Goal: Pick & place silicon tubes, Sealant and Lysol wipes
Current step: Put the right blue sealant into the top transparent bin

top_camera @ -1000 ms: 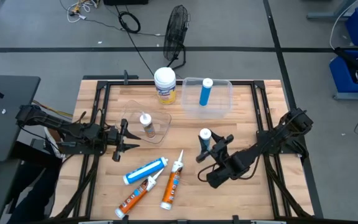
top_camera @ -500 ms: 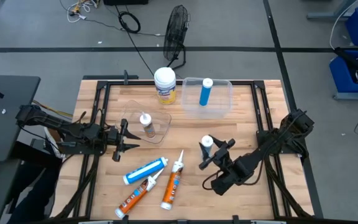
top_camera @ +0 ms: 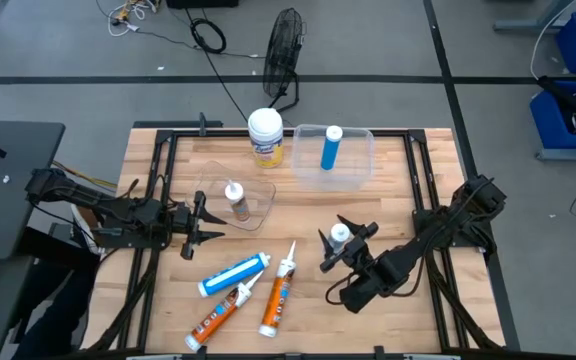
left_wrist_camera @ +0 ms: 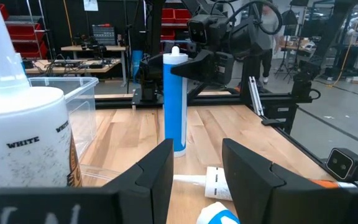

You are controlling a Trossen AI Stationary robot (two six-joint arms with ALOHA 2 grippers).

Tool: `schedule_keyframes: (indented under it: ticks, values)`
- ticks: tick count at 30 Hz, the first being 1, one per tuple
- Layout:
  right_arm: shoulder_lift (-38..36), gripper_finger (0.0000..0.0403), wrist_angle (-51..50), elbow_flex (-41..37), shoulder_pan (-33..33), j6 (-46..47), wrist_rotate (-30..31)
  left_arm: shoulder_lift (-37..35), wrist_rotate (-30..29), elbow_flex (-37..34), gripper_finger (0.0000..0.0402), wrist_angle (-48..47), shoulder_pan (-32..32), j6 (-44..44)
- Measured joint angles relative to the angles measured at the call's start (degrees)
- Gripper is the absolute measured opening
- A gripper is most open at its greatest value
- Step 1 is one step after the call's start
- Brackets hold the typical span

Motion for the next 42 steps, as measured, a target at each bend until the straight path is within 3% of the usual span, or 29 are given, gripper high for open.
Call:
schedule_keyframes:
  ticks: [6, 14, 23, 28, 32, 38, 42]
  values:
    - [-3.2, 0.0318, 0.7, 0.0, 0.0, -4.5, -2.1, 0.0, 0.0, 0.0, 0.0142, 0.0, 0.0, 0.0]
    - [-10.0, 0.0318, 0.8, 0.1, 0.0, -9.4, -9.4, 0.0, 0.0, 0.0, 0.0142, 0.0, 0.0, 0.0]
    - [-24.1, 0.0318, 1.1, 0.1, -2.3, -13.8, -23.7, 0.0, 0.0, 0.0, 0.0142, 0.0, 0.0, 0.0]
    - [-28.6, 0.0318, 0.1, 2.4, -6.4, -14.4, -38.1, 0.0, 0.0, 0.0, 0.0142, 0.0, 0.0, 0.0]
    - [-28.0, 0.0318, -6.9, 7.9, -9.6, -14.6, -45.0, 0.0, 0.0, 0.0, 0.0142, 0.0, 0.0, 0.0]
    - [-24.4, 0.0318, -29.6, 21.2, -13.9, -6.2, -50.0, 0.0, 0.0, 0.0, 0.0142, 0.0, 0.0, 0.0]
    - [-18.8, 0.0318, -39.2, 29.7, -16.8, -3.1, -57.4, 0.0, 0.0, 0.0, 0.0142, 0.0, 0.0, 0.0]
